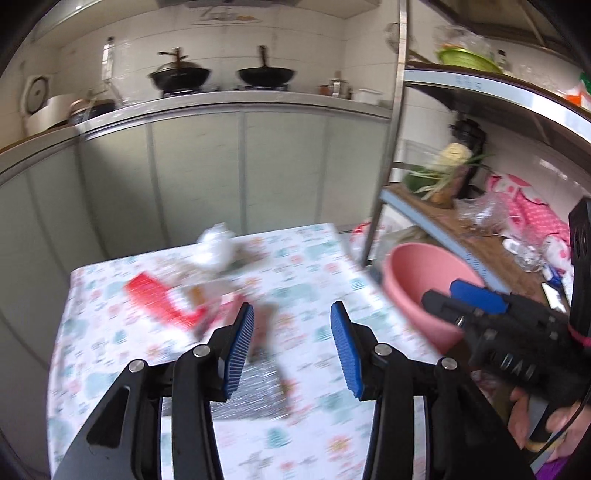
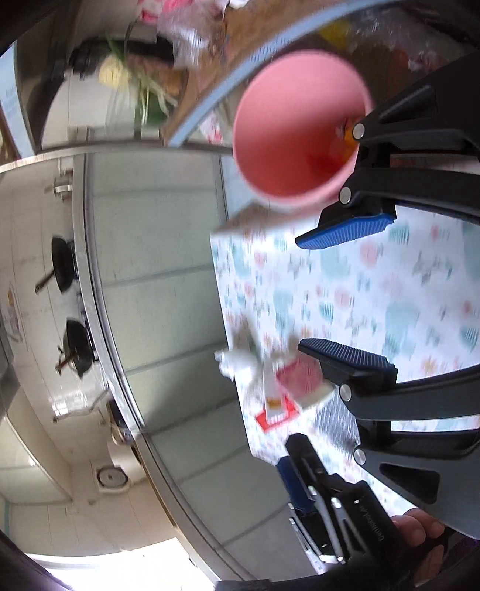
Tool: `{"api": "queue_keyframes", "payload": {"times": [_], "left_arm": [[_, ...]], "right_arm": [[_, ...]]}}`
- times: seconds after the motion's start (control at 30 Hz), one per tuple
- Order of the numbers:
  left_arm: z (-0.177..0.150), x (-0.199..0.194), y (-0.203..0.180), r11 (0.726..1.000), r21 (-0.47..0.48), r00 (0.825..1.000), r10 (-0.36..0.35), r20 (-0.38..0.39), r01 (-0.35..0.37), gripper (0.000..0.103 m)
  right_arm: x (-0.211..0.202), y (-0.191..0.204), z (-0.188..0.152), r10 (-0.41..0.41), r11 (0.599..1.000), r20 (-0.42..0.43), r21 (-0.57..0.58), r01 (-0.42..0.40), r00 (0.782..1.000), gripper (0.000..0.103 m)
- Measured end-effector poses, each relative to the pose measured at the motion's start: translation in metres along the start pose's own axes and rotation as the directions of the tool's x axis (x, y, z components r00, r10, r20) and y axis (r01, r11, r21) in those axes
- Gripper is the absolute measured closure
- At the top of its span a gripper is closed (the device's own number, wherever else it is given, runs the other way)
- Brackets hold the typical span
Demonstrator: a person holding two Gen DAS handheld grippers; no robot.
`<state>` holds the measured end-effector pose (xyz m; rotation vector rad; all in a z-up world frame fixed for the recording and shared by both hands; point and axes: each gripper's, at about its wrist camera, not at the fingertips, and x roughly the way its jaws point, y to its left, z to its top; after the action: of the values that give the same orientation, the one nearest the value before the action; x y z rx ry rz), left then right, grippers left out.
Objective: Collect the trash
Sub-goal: 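Move both grippers back to the red box and pink tissue box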
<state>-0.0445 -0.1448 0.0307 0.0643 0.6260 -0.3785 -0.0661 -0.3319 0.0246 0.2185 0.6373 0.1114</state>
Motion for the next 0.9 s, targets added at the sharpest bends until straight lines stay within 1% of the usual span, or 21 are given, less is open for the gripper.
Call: {"api": "queue_keyframes", "payload": {"times": [0.1,0.17,0.23,0.3,0.37,0.43,0.53,0.57,0.63,0.7,0.77,0.83,0.87,0.9], "left_arm": [[-0.012,-0.01,0.038,0.998,-0.042,0.999,0.049,-0.01,-0.05,0.06],[-0.018,-0.012,0.063,0.994,-0.084,0.998,0.062,-0.02,-0.063,0.06],[-0.019,-0.009,0.083,0.989,-0.116,0.995,0.089,-0.036,-0.093,0.06],[-0.017,-0.003,0.101,0.981,-0.156,0.993,0.102,-0.064,-0.111,0.06],[-0.012,0.005,0.12,0.971,-0.213,0.991,0.09,-0.097,-0.109,0.06],[-0.002,0.02,0.137,0.954,-0.28,0.988,0.071,-0.137,-0.108,0.06],[0.008,0.041,0.152,0.925,-0.365,0.982,0.036,-0.184,-0.103,0.058],[0.013,0.052,0.158,0.91,-0.399,0.978,0.028,-0.209,-0.111,0.054],[0.02,0.07,0.165,0.881,-0.455,0.97,0.014,-0.243,-0.127,0.054],[0.024,0.088,0.171,0.855,-0.498,0.961,0.002,-0.278,-0.146,0.054],[0.03,0.108,0.177,0.831,-0.521,0.947,0.022,-0.32,-0.195,0.054],[0.032,0.123,0.18,0.819,-0.522,0.934,0.045,-0.355,-0.238,0.054],[0.033,0.132,0.181,0.81,-0.521,0.921,0.062,-0.384,-0.271,0.054],[0.033,0.137,0.183,0.805,-0.515,0.913,0.078,-0.399,-0.294,0.054]], "right_arm": [[0.018,0.024,0.003,0.062,0.998,-0.027,-0.027,-0.063,0.998,0.052],[0.027,0.034,0.004,0.089,0.995,-0.042,-0.04,-0.09,0.995,0.052],[0.041,0.047,0.005,0.119,0.991,-0.062,-0.049,-0.122,0.991,0.052],[0.054,0.058,0.006,0.146,0.988,-0.074,-0.041,-0.149,0.987,0.052],[0.066,0.064,0.006,0.158,0.987,-0.073,-0.014,-0.159,0.985,0.052],[0.078,0.066,0.003,0.169,0.986,-0.085,0.016,-0.168,0.982,0.052],[0.094,0.071,-0.001,0.163,0.987,-0.115,0.018,-0.162,0.98,0.052],[0.098,0.072,-0.003,0.158,0.987,-0.125,0.014,-0.158,0.979,0.052],[0.106,0.075,-0.002,0.164,0.986,-0.141,0.008,-0.165,0.976,0.051],[0.111,0.079,-0.003,0.166,0.986,-0.151,0.005,-0.167,0.974,0.047],[0.116,0.082,-0.004,0.163,0.986,-0.156,0.001,-0.165,0.974,0.046],[0.124,0.084,-0.006,0.161,0.987,-0.168,0.01,-0.162,0.973,0.046],[0.127,0.084,-0.007,0.166,0.986,-0.173,0.013,-0.166,0.971,0.046],[0.13,0.086,-0.007,0.17,0.985,-0.176,0.014,-0.17,0.97,0.046]]}}
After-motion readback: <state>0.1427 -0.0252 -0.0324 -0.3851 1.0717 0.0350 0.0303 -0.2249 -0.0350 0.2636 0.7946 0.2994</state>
